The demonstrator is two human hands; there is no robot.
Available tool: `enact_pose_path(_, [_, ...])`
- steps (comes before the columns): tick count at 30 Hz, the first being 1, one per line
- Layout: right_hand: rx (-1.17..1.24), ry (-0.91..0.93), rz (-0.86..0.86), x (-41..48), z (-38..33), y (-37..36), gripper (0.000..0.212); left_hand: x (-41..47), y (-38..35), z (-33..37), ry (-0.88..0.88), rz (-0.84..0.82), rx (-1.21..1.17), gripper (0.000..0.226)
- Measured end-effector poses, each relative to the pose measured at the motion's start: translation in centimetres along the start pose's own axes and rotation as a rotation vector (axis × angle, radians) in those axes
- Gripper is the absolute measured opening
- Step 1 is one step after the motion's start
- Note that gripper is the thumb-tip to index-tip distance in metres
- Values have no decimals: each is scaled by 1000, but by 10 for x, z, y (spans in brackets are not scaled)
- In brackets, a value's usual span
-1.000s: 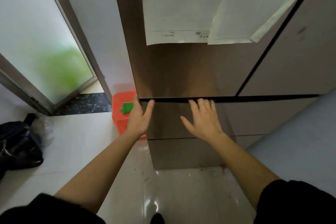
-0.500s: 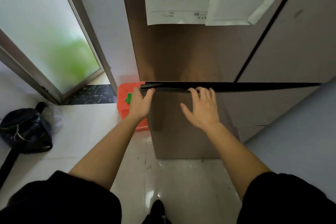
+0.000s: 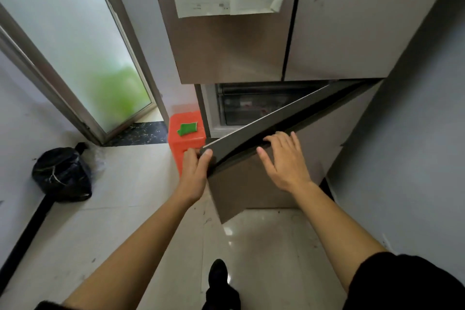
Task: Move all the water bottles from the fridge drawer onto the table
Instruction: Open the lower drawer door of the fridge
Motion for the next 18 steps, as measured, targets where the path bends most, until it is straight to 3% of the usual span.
enact_pose_path(2, [46, -41, 16, -30, 10, 16, 56, -16, -17, 13, 92, -49, -162, 86])
enact_pose_path(4, [116, -83, 38, -60, 21, 32, 51, -29, -44, 36, 159, -185, -258, 97])
enact_pose_path(6, [232, -182, 57, -94, 35, 52, 40, -43, -83, 57, 214, -346, -298, 87])
enact_pose_path(10, [344, -344, 158, -155, 66, 98, 44, -65, -167, 90, 209, -590, -300, 78])
enact_pose_path(14, [518, -560, 135, -205, 94, 140, 35, -89, -242, 120, -93, -754, -54, 52])
enact_pose_path(18, [503, -732, 47, -241, 113, 183, 54, -108, -297, 141, -625, -726, 536, 52])
Point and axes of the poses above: each hand's wrist, its own x-axis towards the middle knuckle, its own y-axis out of the back of the hand, z = x × y, the point moved 4 cm from there along x, towards the middle knuckle, and after that the axes turned 5 degrees about y, right-handed, at the moved point
